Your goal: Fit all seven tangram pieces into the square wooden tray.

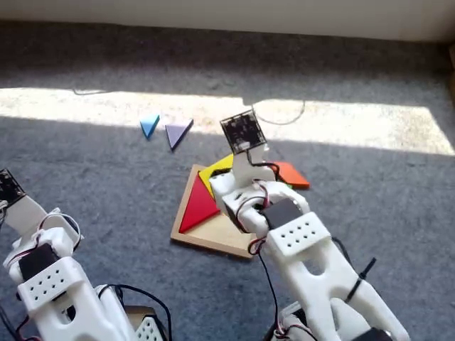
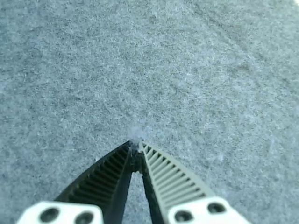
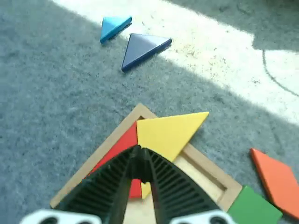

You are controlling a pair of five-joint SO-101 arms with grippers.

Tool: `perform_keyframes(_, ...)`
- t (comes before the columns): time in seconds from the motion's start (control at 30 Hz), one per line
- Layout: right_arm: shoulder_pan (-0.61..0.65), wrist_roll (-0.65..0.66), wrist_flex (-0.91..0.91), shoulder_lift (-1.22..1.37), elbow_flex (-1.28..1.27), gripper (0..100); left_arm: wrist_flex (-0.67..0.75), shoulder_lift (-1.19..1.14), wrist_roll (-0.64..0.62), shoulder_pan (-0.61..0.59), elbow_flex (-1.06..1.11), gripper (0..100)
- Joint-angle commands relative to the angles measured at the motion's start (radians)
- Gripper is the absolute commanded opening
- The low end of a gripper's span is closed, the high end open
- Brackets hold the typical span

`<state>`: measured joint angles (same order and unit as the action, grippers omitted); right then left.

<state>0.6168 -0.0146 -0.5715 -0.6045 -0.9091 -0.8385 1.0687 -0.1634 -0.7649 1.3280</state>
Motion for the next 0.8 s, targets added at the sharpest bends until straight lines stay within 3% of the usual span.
perform_keyframes(0.0,0.013,-0.138,0.254,0.242,0.127,1.0,0.014,0.013,0.003,-0.012,-0.031,0)
perform_keyframes(0.23,0.016,-0.276,0.305,0.584,0.349,1.0,0.014,0.013,0.005,-0.01,-0.03,0)
perform_keyframes(0.5,0.077,-0.272,0.292,0.688,0.398,1.0,0.014,0.013,0.005,-0.01,-0.03,0)
perform_keyframes(0.77,0.07,-0.081,0.101,0.688,0.401,1.0,0.014,0.013,0.005,-0.01,-0.03,0)
